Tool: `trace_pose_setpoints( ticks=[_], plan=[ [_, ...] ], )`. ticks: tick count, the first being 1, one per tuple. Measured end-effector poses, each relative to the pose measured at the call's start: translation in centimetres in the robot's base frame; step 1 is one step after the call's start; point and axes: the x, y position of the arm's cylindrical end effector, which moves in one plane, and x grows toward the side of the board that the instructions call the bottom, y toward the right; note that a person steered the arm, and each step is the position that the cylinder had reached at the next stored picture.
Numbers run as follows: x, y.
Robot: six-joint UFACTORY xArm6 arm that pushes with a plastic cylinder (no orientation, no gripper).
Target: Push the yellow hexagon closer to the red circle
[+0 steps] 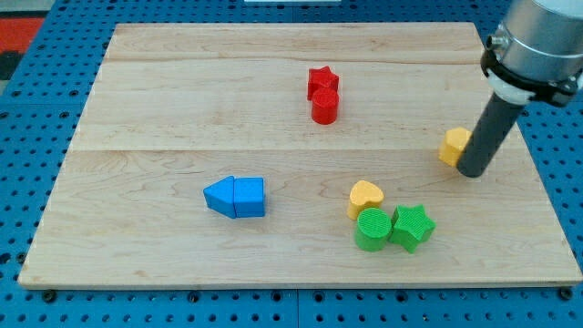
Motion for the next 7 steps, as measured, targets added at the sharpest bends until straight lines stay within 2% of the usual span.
trace_pose_setpoints(
  ticks=[1,2,4,5,6,7],
  plan=[
    [-0.6,2.7],
    [-3.3,1.4],
    [-2.7,-22.8],
    [-0.3,-17.2],
    [-1.6,-6.9],
    [-6.7,-7.3]
  ],
)
